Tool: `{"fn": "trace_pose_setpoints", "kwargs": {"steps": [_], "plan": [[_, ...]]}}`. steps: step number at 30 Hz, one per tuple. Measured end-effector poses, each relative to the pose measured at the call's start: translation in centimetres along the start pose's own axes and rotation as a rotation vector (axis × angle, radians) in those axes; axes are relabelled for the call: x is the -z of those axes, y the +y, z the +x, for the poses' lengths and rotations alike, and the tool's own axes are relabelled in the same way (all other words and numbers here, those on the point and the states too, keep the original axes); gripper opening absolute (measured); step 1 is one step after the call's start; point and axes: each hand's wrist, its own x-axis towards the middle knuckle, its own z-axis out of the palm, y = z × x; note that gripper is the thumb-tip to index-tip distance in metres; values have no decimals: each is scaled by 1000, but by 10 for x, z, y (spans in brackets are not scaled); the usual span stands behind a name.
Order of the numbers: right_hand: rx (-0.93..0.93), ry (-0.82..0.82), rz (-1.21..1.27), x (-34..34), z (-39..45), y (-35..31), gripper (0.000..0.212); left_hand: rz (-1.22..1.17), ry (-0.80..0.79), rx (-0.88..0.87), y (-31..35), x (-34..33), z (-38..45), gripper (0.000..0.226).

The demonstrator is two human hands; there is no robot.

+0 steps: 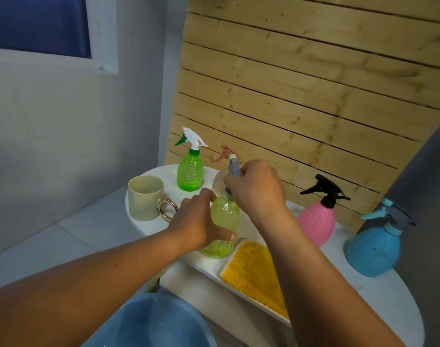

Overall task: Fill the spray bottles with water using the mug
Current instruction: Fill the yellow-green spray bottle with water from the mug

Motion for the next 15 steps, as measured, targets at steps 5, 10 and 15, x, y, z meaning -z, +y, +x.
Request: {"fn": "trace_pose_setpoints", "kwargs": {"steps": [5,10,15], "plan": [[-1,-104,-126,20,25,5,25,-84,-100,-46,3,7,7,92],[86,-132,-122,60,54,11,19,-215,-86,-127,15,1,30,73],[131,-195,-187,86,89,20,14,-369,-149,-144,27,-15,58,76]]}}
